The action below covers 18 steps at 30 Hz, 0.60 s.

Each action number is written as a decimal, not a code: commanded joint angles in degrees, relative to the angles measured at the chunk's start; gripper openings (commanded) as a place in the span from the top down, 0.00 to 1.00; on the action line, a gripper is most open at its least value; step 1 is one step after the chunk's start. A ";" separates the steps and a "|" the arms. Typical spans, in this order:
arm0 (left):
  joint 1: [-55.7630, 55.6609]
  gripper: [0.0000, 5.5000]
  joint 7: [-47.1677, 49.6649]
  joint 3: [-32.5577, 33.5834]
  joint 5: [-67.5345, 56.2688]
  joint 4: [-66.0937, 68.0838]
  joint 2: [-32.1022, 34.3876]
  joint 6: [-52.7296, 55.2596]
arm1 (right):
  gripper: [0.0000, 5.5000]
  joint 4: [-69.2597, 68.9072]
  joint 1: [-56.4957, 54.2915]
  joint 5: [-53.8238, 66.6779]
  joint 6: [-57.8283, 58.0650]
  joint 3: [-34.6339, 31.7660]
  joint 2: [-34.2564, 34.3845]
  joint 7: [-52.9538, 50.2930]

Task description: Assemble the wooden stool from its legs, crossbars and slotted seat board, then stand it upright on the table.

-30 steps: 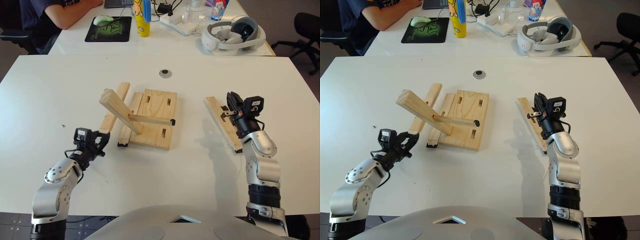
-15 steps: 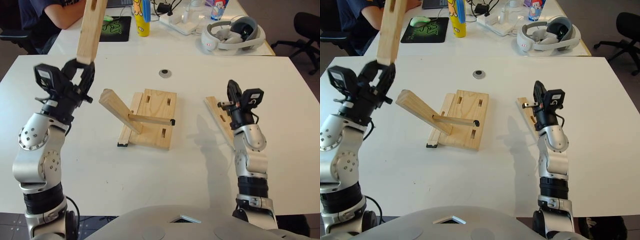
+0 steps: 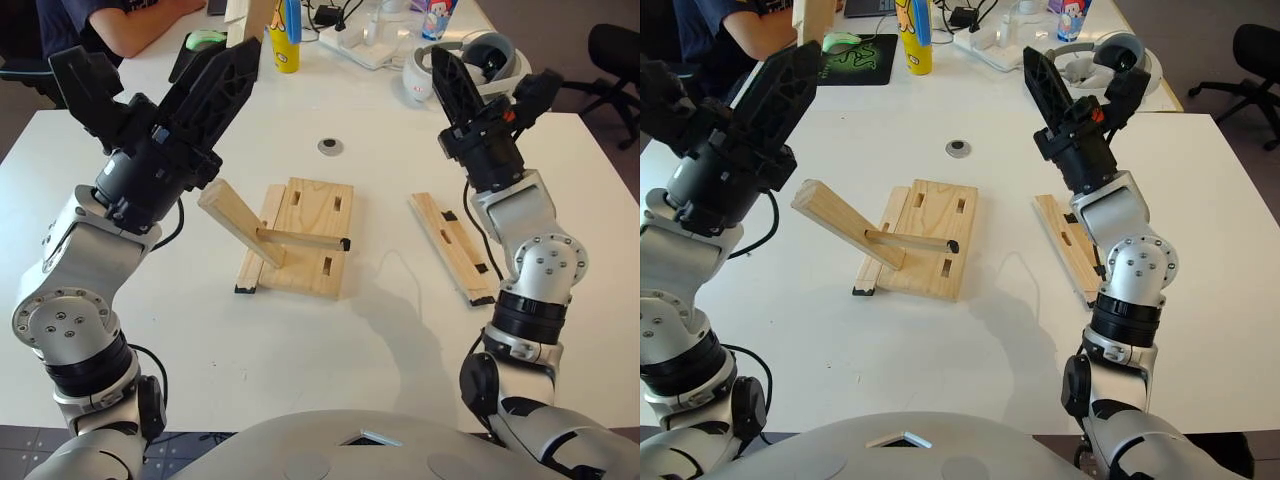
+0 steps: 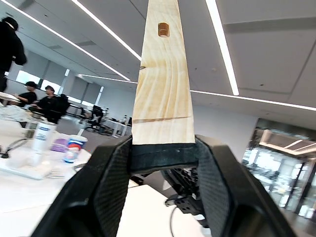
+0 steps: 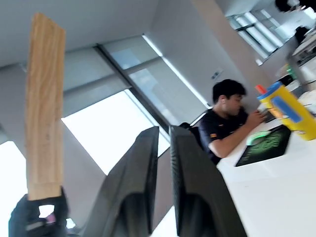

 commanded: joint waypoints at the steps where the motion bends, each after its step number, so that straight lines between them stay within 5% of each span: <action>1: -4.57 0.65 3.06 -1.92 -17.34 -4.85 7.36 -0.05 | 0.76 -0.14 -10.58 20.95 6.50 0.59 -3.89 -4.26; 18: -4.53 0.65 1.89 -6.75 -24.20 -4.37 14.27 -2.49 | 0.22 2.29 -14.47 25.55 17.35 -1.85 -6.67 2.90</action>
